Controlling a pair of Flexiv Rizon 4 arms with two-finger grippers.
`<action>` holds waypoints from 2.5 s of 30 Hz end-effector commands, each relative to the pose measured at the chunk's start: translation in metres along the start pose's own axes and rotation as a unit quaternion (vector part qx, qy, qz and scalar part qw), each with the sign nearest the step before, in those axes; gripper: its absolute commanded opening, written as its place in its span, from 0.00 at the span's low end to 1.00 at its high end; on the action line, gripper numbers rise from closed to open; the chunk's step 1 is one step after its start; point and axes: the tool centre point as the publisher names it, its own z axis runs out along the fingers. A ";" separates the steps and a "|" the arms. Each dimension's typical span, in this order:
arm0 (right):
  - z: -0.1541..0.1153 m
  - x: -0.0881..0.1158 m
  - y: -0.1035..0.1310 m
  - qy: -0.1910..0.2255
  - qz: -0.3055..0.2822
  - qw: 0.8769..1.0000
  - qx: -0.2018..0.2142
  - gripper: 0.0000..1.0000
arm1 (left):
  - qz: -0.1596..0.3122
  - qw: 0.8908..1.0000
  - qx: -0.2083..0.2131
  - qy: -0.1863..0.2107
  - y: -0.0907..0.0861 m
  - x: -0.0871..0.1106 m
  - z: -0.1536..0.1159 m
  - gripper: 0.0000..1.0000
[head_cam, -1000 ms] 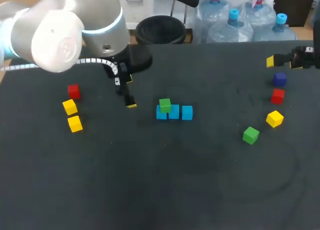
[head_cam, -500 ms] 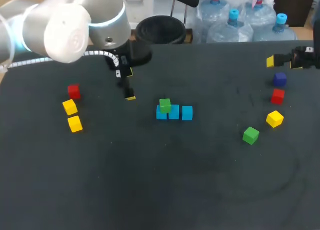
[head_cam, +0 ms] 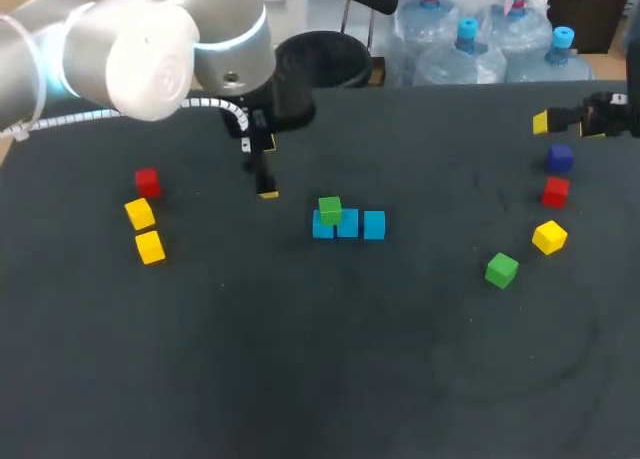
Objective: Place the blue cubes, place green cubes on the blue cubes, place the yellow cubes on the green cubes, then place the red cubes on the yellow cubes, and place purple cube on the red cubes.
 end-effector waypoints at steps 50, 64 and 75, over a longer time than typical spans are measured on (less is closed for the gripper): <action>-0.001 0.000 0.000 0.000 0.000 1.000 0.001 1.00 | -0.081 0.996 -0.030 -0.017 -0.131 0.048 -0.074 1.00; -0.001 0.000 0.000 0.000 0.000 1.000 0.001 1.00 | -0.079 0.995 -0.055 -0.031 -0.106 0.045 -0.091 1.00; -0.001 0.000 0.000 0.000 0.000 1.000 0.001 1.00 | -0.079 0.995 -0.055 -0.031 -0.106 0.045 -0.091 1.00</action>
